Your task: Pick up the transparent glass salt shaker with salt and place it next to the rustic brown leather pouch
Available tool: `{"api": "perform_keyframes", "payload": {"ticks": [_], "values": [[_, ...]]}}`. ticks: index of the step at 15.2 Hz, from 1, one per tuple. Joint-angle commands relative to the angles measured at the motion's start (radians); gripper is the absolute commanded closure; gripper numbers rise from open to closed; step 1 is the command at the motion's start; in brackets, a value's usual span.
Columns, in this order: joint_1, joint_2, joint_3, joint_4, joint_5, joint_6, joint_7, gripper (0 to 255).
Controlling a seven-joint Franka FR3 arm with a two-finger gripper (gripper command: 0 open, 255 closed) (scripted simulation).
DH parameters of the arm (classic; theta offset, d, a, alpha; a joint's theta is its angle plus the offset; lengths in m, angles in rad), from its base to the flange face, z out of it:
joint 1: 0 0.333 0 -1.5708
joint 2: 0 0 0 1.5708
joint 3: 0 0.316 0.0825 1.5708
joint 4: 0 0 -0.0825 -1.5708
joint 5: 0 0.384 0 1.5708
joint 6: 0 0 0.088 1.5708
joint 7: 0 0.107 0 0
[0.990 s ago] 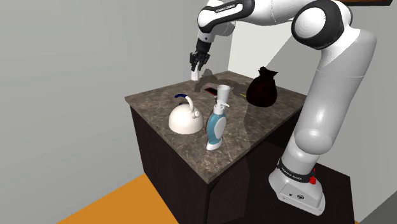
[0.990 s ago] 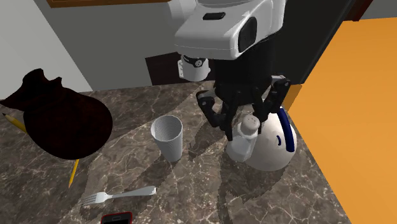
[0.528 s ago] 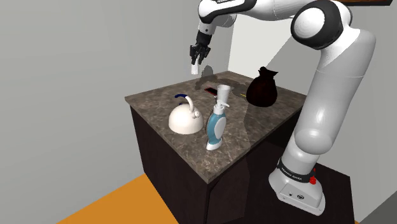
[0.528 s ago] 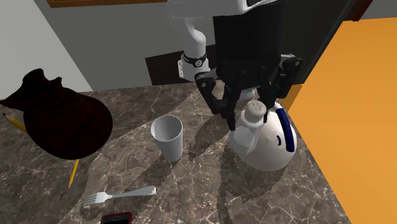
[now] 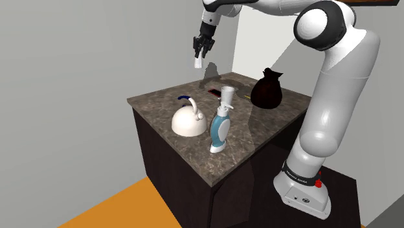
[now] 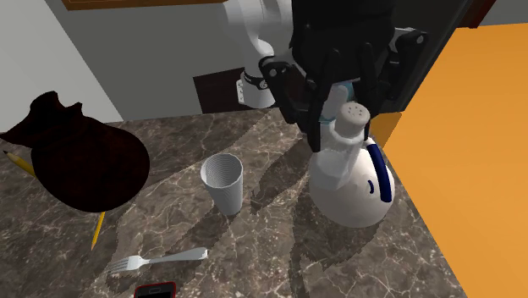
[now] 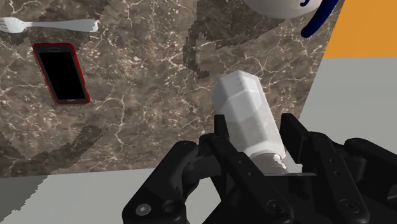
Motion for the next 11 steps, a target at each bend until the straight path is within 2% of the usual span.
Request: {"api": "perform_keyframes", "payload": {"ticks": [1, 6, 11], "values": [[-0.001, 0.001, -0.001, 0.026, -0.001, -0.025, 0.003, 255], [-0.004, 0.018, -0.003, 0.105, 0.002, -0.088, 0.009, 255], [-0.027, -0.154, -0.026, -0.096, -0.029, -0.061, -0.044, 255]]}}
